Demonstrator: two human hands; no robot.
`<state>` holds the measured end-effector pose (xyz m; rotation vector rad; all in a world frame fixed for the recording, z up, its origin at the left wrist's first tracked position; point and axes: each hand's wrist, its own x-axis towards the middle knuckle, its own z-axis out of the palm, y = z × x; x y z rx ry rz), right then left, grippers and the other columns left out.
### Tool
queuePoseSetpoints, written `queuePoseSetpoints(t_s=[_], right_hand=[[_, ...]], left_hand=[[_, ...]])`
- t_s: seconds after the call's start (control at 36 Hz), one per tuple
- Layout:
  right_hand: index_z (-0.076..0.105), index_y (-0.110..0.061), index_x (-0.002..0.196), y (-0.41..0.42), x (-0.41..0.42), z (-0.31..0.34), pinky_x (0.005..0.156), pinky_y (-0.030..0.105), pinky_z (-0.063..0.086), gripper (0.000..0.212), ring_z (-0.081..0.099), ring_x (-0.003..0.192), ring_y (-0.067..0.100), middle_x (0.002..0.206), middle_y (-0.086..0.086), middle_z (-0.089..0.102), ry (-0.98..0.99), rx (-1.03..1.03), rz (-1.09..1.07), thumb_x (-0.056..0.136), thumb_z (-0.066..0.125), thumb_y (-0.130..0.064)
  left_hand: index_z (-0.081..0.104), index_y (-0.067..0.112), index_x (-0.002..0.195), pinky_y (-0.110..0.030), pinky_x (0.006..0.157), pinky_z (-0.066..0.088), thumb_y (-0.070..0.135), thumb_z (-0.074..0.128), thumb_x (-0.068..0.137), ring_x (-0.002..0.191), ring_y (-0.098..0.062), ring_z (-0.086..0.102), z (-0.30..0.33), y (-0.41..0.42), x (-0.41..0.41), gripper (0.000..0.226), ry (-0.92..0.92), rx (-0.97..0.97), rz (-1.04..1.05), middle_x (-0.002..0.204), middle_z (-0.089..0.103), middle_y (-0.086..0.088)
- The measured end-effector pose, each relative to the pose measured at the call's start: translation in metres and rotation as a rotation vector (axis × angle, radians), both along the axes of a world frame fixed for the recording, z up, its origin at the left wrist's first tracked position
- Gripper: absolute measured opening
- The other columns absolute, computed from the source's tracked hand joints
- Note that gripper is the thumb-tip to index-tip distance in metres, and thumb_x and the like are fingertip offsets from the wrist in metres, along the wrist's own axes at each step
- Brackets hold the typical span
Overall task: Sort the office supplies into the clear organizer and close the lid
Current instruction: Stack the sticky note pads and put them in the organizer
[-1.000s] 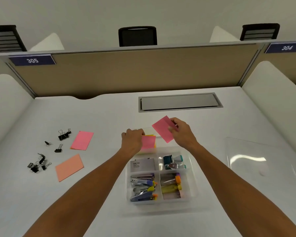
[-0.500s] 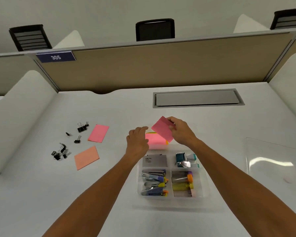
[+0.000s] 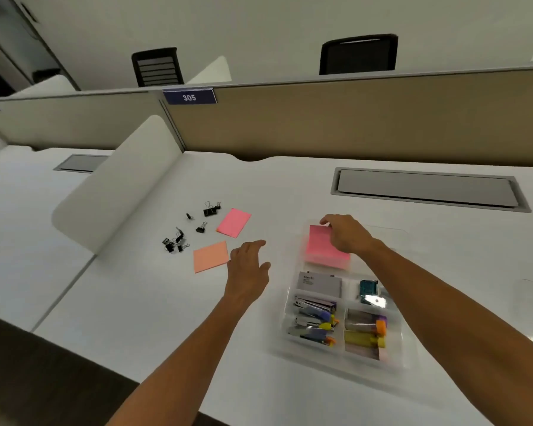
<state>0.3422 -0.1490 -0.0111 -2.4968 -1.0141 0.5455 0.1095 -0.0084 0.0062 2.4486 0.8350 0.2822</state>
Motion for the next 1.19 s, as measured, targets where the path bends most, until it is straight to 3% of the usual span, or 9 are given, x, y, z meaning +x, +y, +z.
queuePoseSetpoints(t_s=[0.22,0.53,0.83,1.06,1.19], right_hand=[[0.05,-0.015,0.14,0.0,-0.006,-0.001,0.096,0.044,0.049,0.051,0.055,0.12,0.028,0.135,0.007,0.058,-0.045,-0.102,0.012,0.09,0.044,-0.002],[0.057,-0.026,0.131,0.023,-0.012,0.007,0.09,0.041,0.05,0.036,0.06,0.11,0.022,0.125,-0.003,0.065,-0.09,0.035,-0.121,0.096,0.049,-0.019],[0.037,-0.027,0.146,0.096,-0.053,0.012,0.095,0.045,0.05,0.055,0.059,0.111,0.024,0.129,0.0,0.06,-0.045,0.134,-0.119,0.095,0.057,-0.025],[0.04,-0.022,0.145,0.159,-0.084,0.001,0.099,0.044,0.046,0.053,0.055,0.118,0.024,0.133,0.003,0.057,-0.024,0.069,-0.064,0.096,0.057,-0.029],[0.034,-0.018,0.149,0.196,-0.104,-0.013,0.103,0.042,0.042,0.061,0.046,0.13,0.025,0.143,0.008,0.047,0.01,-0.019,-0.04,0.095,0.057,-0.033]], left_hand=[[0.048,0.018,0.136,-0.039,0.103,0.033,0.016,0.061,0.092,0.126,-0.028,0.039,-0.001,0.008,-0.023,0.046,0.005,0.024,0.029,0.136,0.05,-0.003],[0.046,0.021,0.138,-0.035,0.101,0.033,0.011,0.064,0.087,0.125,-0.027,0.037,-0.016,0.045,-0.033,0.055,0.068,0.0,-0.02,0.139,0.047,-0.001],[0.046,0.022,0.138,-0.035,0.098,0.033,0.018,0.069,0.085,0.125,-0.026,0.039,-0.025,0.113,-0.049,0.058,0.085,-0.056,-0.029,0.14,0.044,-0.001],[0.044,0.021,0.138,-0.038,0.1,0.037,0.025,0.071,0.082,0.128,-0.026,0.039,-0.044,0.163,-0.06,0.062,0.181,-0.045,-0.072,0.142,0.043,-0.002],[0.036,0.021,0.145,-0.04,0.11,0.028,0.024,0.07,0.085,0.139,-0.024,0.029,-0.061,0.184,-0.06,0.069,0.233,-0.056,-0.12,0.153,0.032,-0.003]])
